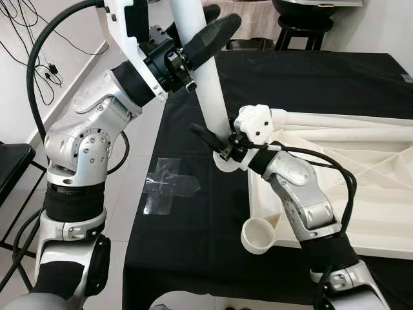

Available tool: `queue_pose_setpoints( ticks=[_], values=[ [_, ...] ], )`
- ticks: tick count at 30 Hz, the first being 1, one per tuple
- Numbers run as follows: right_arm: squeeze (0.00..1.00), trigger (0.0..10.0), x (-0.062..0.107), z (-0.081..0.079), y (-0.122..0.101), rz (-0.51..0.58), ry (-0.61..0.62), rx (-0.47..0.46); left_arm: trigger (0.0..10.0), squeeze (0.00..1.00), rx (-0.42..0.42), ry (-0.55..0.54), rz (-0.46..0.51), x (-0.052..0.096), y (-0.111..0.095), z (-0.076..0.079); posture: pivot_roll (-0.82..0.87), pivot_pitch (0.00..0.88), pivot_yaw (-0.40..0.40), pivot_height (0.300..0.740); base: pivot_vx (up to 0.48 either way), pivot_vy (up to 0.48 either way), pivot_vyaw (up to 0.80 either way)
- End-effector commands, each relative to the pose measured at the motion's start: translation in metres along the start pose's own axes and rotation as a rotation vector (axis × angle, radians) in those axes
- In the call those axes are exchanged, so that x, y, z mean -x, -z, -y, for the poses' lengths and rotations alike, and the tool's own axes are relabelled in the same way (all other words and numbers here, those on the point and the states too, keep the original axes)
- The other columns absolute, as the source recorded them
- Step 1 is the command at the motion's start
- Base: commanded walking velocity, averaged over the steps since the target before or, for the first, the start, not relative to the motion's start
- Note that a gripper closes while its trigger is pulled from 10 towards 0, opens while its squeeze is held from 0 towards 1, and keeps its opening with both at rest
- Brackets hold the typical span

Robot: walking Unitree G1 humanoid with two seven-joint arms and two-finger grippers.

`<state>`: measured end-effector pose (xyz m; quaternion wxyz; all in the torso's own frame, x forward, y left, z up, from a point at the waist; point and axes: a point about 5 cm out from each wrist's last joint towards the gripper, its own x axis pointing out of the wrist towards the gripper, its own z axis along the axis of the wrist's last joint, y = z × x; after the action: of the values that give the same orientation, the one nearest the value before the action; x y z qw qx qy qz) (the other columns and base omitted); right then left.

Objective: Building children table

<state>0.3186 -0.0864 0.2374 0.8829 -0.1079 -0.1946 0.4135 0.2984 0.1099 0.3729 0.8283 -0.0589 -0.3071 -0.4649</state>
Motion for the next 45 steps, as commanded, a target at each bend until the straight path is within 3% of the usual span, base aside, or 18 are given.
queue_pose_setpoints(
  ticks=[1, 4, 6, 7, 8, 10, 11, 12, 16, 23, 24, 45],
  values=[
    [1.0, 10.0, -0.001, -0.007, -0.001, 0.012, -0.066, -0.045, 0.0, 0.0, -0.035, 0.02, 0.01, 0.002, -0.008, -0.003, 0.03, 0.096, -0.019, 0.74, 0.0, 0.0, 0.0],
    [1.0, 10.0, 0.0, -0.007, 0.0, 0.013, -0.074, -0.053, 0.0, 0.0, -0.02, 0.075, -0.002, 0.001, -0.007, 0.0, 0.03, 0.098, -0.023, 0.74, 0.0, 0.0, 0.0],
    [1.0, 10.0, 0.002, -0.011, 0.001, 0.001, -0.152, -0.061, 0.0, 0.0, 0.025, 0.198, -0.036, 0.002, -0.004, 0.005, 0.03, 0.092, -0.021, 0.74, 0.0, 0.0, 0.0],
    [0.0, 10.0, 0.004, -0.019, 0.003, -0.028, -0.3, -0.079, 0.0, 0.0, 0.08, 0.392, -0.08, 0.006, -0.002, 0.013, 0.03, 0.086, -0.02, 0.74, 0.0, 0.0, 0.0],
    [0.0, 10.0, 0.004, -0.019, 0.003, -0.028, -0.3, -0.079, 0.0, 0.0, 0.08, 0.392, -0.08, 0.006, -0.002, 0.013, 0.03, 0.086, -0.02, 0.74, 0.0, 0.0, 0.0],
    [0.0, 10.0, 0.005, -0.024, 0.007, -0.06, -0.415, -0.11, 0.0, 0.0, 0.137, 0.571, -0.118, 0.01, -0.002, 0.02, 0.03, 0.083, -0.022, 0.74, 0.0, 0.0, 0.0],
    [0.0, 10.0, 0.005, -0.025, 0.008, -0.064, -0.424, -0.118, 0.0, 0.0, 0.147, 0.586, -0.123, 0.01, -0.002, 0.02, 0.03, 0.083, -0.022, 0.74, 0.0, 0.0, 0.0],
    [0.0, 10.0, 0.005, -0.025, 0.008, -0.064, -0.424, -0.118, 0.0, 0.0, 0.147, 0.586, -0.123, 0.01, -0.002, 0.02, 0.03, 0.083, -0.022, 0.74, 0.0, 0.0, 0.0],
    [0.0, 10.0, 0.002, -0.024, 0.013, -0.079, -0.463, -0.126, 0.0, 0.0, 0.133, 0.763, -0.177, 0.01, -0.003, 0.027, 0.03, 0.078, -0.025, 0.74, 0.0, 0.0, 0.0],
    [0.0, 9.9, -0.003, -0.023, 0.01, -0.061, -0.461, -0.173, 0.0, 0.0, 0.124, 0.84, -0.163, 0.006, -0.003, 0.032, 0.02, 0.08, -0.025, 0.74, 0.0, 0.0, 0.0],
    [0.0, 0.0, -0.003, -0.023, 0.009, -0.052, -0.463, -0.198, 0.0, 0.0, 0.116, 0.851, -0.162, 0.004, -0.003, 0.033, 0.02, 0.079, -0.026, 0.74, 0.0, 0.0, 0.0],
    [0.0, 0.0, -0.004, -0.022, 0.013, -0.061, -0.436, -0.246, 0.0, 0.0, 0.062, 0.876, -0.143, -0.003, -0.006, 0.026, 0.01, 0.08, -0.027, 0.74, 0.0, 0.0, 0.0]
  ],
)
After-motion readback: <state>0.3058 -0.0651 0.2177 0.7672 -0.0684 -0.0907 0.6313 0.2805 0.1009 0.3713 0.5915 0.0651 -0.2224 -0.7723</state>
